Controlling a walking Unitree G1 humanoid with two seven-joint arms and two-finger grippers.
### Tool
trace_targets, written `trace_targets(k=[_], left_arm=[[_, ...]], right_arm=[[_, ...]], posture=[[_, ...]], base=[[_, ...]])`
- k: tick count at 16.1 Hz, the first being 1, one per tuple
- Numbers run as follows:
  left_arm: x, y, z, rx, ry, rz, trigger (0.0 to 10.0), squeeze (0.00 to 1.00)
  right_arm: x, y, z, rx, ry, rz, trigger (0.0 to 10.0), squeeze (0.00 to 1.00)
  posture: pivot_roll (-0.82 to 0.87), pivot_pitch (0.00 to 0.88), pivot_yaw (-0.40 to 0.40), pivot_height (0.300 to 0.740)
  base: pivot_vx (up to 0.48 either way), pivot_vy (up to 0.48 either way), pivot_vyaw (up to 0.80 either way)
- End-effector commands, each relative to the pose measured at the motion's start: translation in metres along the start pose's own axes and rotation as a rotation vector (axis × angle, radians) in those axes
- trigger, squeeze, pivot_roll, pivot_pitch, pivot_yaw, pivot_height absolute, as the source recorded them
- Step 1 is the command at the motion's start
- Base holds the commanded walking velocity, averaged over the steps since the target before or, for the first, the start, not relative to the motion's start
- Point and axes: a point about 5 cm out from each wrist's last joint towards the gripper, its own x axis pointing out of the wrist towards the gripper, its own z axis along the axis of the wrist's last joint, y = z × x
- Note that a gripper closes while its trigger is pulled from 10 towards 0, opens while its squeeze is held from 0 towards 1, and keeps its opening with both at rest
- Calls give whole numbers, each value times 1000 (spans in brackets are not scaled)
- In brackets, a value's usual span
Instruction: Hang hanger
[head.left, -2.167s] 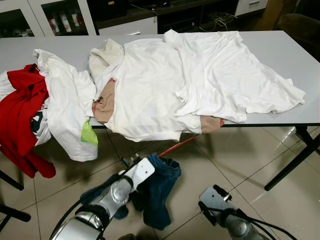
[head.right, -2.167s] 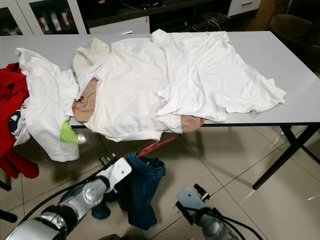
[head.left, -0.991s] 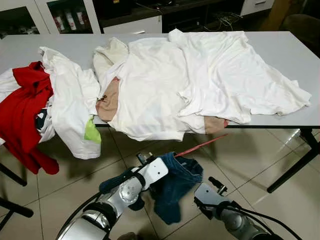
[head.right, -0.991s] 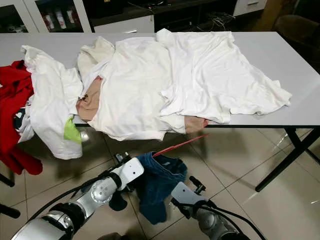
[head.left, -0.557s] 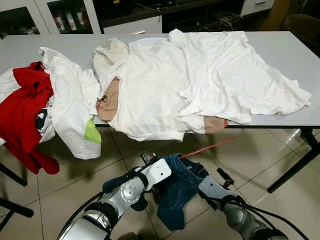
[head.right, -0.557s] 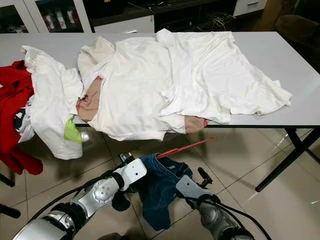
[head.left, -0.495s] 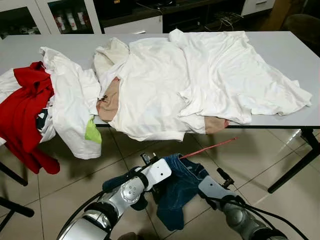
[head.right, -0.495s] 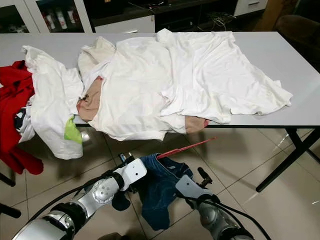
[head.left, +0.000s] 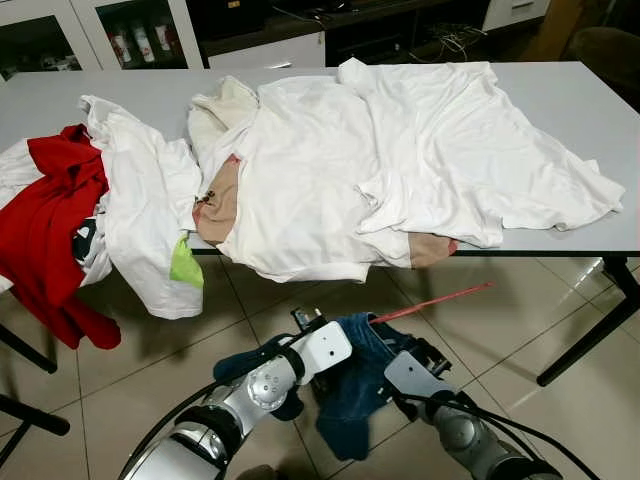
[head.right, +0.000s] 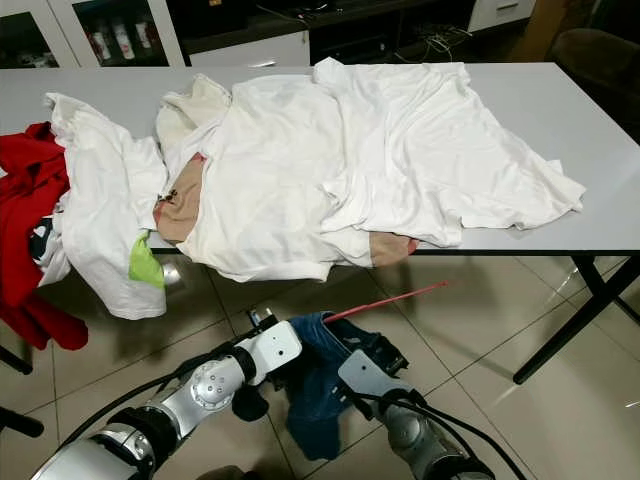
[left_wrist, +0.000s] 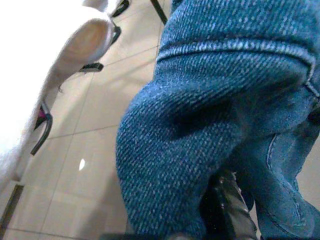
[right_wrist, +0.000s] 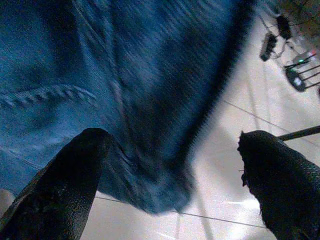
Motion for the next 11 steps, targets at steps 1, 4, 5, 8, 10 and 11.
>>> trace_targets(k=[1, 4, 5, 8, 10, 11], left_arm=[[4, 5, 9, 18, -49, 4, 10000, 0], [4, 6, 10, 17, -55, 12, 10000, 0], [4, 7, 10, 16, -57, 15, 10000, 0], [3, 8, 10, 17, -57, 21, 10000, 0], [3, 8, 10, 17, -57, 21, 10000, 0], [3, 8, 10, 17, -57, 21, 10000, 0]], right_arm=[[-2, 4, -3, 29, 5, 28, 0, 0], [-4, 6, -6, 40, 12, 43, 0, 0], [-4, 6, -6, 48, 12, 45, 0, 0], [-4, 5, -6, 61, 9, 46, 0, 0], [-4, 5, -6, 61, 9, 46, 0, 0], [-4, 5, -6, 61, 9, 46, 0, 0]], posture=[[20, 0, 83, 740], [23, 0, 79, 740], [23, 0, 77, 740], [21, 0, 76, 740], [21, 0, 76, 740], [21, 0, 76, 740]], base=[[0, 0, 0], [0, 0, 0], [0, 0, 0], [0, 0, 0], [0, 0, 0], [0, 0, 0]])
